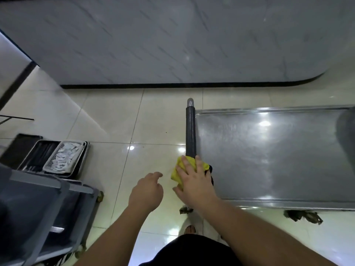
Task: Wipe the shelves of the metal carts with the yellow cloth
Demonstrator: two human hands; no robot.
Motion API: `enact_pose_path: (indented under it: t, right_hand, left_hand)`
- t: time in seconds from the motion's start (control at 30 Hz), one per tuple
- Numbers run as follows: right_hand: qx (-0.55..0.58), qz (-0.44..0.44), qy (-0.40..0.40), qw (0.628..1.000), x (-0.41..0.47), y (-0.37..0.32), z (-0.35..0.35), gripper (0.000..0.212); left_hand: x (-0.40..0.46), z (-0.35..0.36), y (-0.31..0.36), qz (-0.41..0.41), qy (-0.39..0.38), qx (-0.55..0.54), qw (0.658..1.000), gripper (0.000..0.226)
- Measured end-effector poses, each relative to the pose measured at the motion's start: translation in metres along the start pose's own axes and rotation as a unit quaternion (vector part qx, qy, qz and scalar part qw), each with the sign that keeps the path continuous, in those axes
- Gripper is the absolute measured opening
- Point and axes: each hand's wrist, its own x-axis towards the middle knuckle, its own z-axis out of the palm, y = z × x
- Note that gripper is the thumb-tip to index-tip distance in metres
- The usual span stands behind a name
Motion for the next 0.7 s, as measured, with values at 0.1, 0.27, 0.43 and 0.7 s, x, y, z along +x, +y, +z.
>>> enact_pose_path:
  t: [0.1, 0.27, 0.43, 0.7]
  right_hand:
    - [-0.001, -0.003, -0.006, 1.000, -0.002, 0.001, -0.007, 0.073]
    - [0.004, -0.004, 0.030, 1.000, -0.016, 0.005, -0.023, 0.068]
    - [0.031, 0.037, 0.051, 0.998, -0.036, 0.020, -0.048, 0.064]
    - [0.024, 0.105, 0.114, 0.988, -0.062, 0.075, -0.112, 0.062]
  left_hand:
    - [0.008, -0.004, 0.009, 0.027, 0.007, 0.000, 1.000, 0.048]
    - [0.014, -0.015, 0.026, 0.069, 0.036, 0.002, 0.997, 0.046]
    - [0.013, -0.027, 0.051, 0.093, 0.085, 0.014, 0.992, 0.047]
    - [-0.001, -0.051, 0.137, 0.171, 0.167, 0.022, 0.971, 0.043]
